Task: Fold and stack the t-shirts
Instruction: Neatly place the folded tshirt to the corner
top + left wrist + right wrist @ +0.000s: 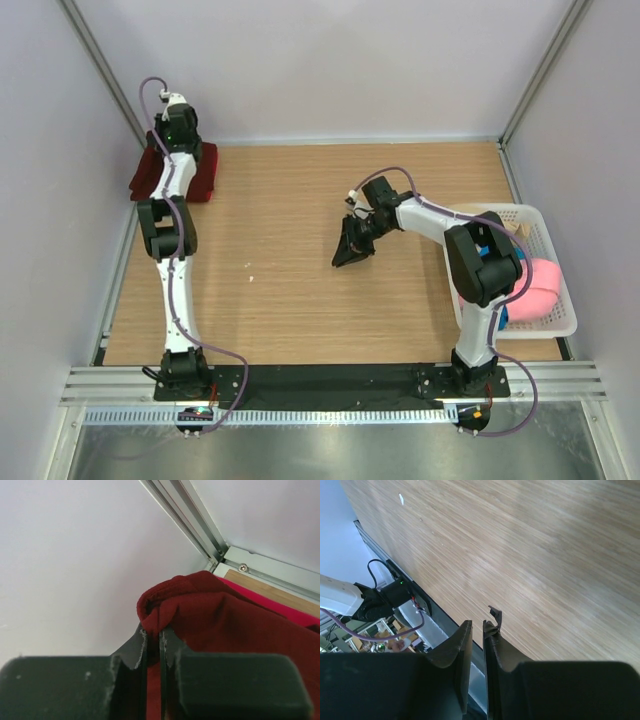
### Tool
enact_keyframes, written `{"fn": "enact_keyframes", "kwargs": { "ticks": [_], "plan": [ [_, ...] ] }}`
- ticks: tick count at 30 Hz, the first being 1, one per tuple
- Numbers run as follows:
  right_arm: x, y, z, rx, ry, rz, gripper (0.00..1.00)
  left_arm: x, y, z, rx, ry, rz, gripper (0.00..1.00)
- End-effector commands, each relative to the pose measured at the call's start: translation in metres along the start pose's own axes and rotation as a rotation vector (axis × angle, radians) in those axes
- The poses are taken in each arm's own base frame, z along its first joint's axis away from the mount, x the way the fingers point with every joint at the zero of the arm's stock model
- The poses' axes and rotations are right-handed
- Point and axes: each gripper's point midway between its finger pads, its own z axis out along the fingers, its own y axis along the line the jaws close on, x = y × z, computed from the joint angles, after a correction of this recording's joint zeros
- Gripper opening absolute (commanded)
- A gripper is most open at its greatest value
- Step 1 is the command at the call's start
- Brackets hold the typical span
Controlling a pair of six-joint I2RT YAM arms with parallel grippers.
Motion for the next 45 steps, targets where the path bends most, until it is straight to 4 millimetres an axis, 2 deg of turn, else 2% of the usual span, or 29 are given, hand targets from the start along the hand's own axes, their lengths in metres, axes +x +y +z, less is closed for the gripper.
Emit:
{"fn": "enact_keyframes", "kwargs": {
  "ticks": [1,4,5,8,10,15,19,20,22,23,24,26,28,29,31,32,33,34,35,36,37,38,39,40,41,42,43,44,45],
  "plan": [
    [-0.009,0.011,-0.002,-0.020,-0.001,-0.019,0.22,-0.028,0.008,0.005,-0.049,-0.084,-0.139,0.06],
    [-0.008,0.012,0.000,-0.027,0.007,0.000,0.22,-0.030,0.021,0.004,-0.120,-0.088,-0.160,0.53],
    [-0.008,0.011,0.000,-0.024,0.008,0.006,0.21,-0.033,0.026,0.003,-0.139,-0.093,-0.157,0.77],
    [-0.008,0.012,-0.004,-0.009,0.002,-0.009,0.21,-0.047,0.051,-0.003,-0.228,-0.115,-0.198,0.99],
    [-0.007,0.013,-0.007,-0.001,-0.001,-0.015,0.21,-0.057,0.066,-0.009,-0.258,-0.123,-0.217,1.00],
    [-0.011,0.021,-0.017,0.009,-0.020,-0.036,0.21,-0.065,0.076,-0.019,-0.240,-0.115,-0.216,1.00],
    [-0.014,0.027,-0.024,0.018,-0.040,-0.042,0.21,-0.065,0.070,-0.039,-0.203,-0.082,-0.160,1.00],
    [-0.015,0.029,-0.027,0.019,-0.052,-0.043,0.21,-0.055,0.061,-0.044,-0.179,-0.060,-0.127,1.00],
    [-0.019,0.033,-0.031,0.021,-0.078,-0.039,0.21,-0.058,0.045,-0.063,-0.128,-0.055,-0.142,1.00],
    [-0.021,0.035,-0.032,0.016,-0.094,-0.051,0.21,-0.067,0.052,-0.075,-0.102,-0.052,-0.166,1.00],
    [-0.020,0.038,-0.036,0.014,-0.113,-0.057,0.21,-0.060,0.021,-0.095,0.024,-0.023,-0.109,1.00],
    [-0.023,0.038,-0.040,0.022,-0.154,-0.058,0.21,-0.071,0.023,-0.124,0.098,-0.002,-0.250,1.00],
    [-0.018,0.037,-0.047,0.029,-0.189,-0.039,0.21,-0.057,0.001,-0.157,0.264,0.107,-0.300,1.00],
    [-0.020,0.040,-0.050,0.022,-0.217,-0.048,0.21,-0.068,0.001,-0.182,0.324,0.128,-0.434,1.00],
    [-0.012,0.038,-0.061,0.035,-0.266,-0.045,0.21,-0.042,-0.031,-0.223,0.511,0.237,-0.442,1.00],
    [-0.012,0.040,-0.064,0.026,-0.297,-0.041,0.21,-0.059,-0.030,-0.260,0.605,0.222,-0.498,0.99],
    [-0.002,0.038,-0.072,0.026,-0.323,-0.039,0.21,-0.033,-0.046,-0.282,0.671,0.278,-0.457,1.00],
    [0.001,0.036,-0.076,0.026,-0.346,-0.028,0.22,-0.030,-0.048,-0.304,0.720,0.286,-0.451,1.00],
    [0.008,0.021,-0.073,0.052,-0.360,0.014,0.23,-0.040,-0.041,-0.343,0.800,0.259,-0.466,1.00],
    [0.013,0.018,-0.077,0.055,-0.382,0.032,0.23,-0.032,-0.040,-0.367,0.850,0.275,-0.457,1.00],
    [0.016,0.024,-0.087,0.029,-0.431,0.015,0.25,0.003,-0.046,-0.386,0.878,0.331,-0.411,1.00],
    [0.029,0.006,-0.082,0.040,-0.431,0.081,0.25,0.001,-0.034,-0.427,0.958,0.315,-0.449,1.00],
    [0.035,0.001,-0.082,0.034,-0.446,0.103,0.25,0.014,-0.033,-0.448,1.007,0.336,-0.454,1.00],
    [0.035,0.011,-0.093,-0.021,-0.511,0.077,0.26,0.058,-0.040,-0.464,1.041,0.402,-0.417,1.00],
    [0.050,-0.008,-0.082,-0.023,-0.502,0.167,0.27,0.068,-0.037,-0.490,1.098,0.400,-0.422,1.00],
    [0.055,-0.011,-0.081,-0.045,-0.521,0.190,0.28,0.063,-0.016,-0.508,1.143,0.384,-0.528,1.00],
    [0.053,0.002,-0.092,-0.118,-0.588,0.165,0.29,0.101,-0.019,-0.518,1.179,0.444,-0.543,1.00],
    [0.066,-0.016,-0.081,-0.119,-0.580,0.237,0.30,0.108,-0.013,-0.526,1.213,0.459,-0.598,1.00],
    [0.069,-0.017,-0.082,-0.139,-0.595,0.244,0.31,0.117,-0.009,-0.533,1.232,0.502,-0.675,1.00]
  ]
}}
